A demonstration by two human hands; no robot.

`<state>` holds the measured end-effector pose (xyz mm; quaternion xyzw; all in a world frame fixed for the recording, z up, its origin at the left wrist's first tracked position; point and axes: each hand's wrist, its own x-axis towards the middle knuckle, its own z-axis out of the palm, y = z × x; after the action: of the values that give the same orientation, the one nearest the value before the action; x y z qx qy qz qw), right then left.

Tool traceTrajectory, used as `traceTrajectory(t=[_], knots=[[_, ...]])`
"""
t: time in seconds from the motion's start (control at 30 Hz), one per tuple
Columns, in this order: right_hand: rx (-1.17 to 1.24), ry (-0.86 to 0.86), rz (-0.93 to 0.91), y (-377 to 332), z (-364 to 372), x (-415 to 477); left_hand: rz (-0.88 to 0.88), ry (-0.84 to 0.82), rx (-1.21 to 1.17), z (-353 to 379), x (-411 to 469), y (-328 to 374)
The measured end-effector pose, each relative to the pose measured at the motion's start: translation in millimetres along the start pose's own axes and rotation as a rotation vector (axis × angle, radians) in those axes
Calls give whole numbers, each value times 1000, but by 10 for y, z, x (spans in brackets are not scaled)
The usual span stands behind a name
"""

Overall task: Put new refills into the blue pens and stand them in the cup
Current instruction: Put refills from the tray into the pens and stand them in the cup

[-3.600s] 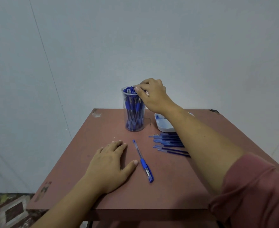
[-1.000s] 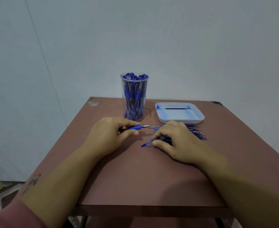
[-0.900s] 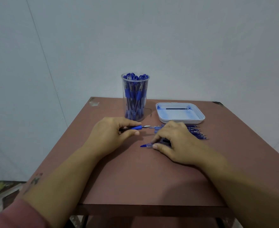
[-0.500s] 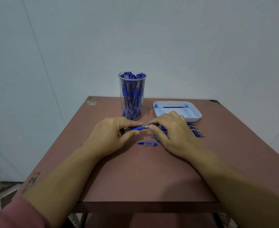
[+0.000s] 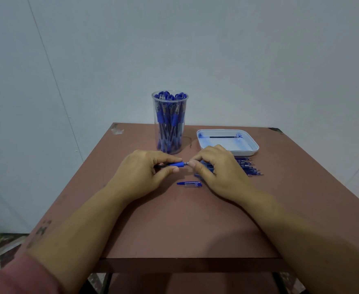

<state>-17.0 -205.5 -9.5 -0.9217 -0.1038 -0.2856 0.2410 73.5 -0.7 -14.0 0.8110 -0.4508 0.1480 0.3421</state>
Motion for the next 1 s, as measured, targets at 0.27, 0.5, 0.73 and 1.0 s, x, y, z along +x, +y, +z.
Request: traceTrajectory(t=[0.27,0.5,0.73,1.0], knots=[[9,13,7,-29,-9,-15,9,0,-22,0,6,-2],[41,-13,15,-34,-27,-13,-6,-11,-17,7,10,-32],[38,-44,3,-45,-35,-21,-8,-4,-5,1,5,-20],[39,-25,21,-46,-30,-17,-5,-7,17,-7,7,-10]])
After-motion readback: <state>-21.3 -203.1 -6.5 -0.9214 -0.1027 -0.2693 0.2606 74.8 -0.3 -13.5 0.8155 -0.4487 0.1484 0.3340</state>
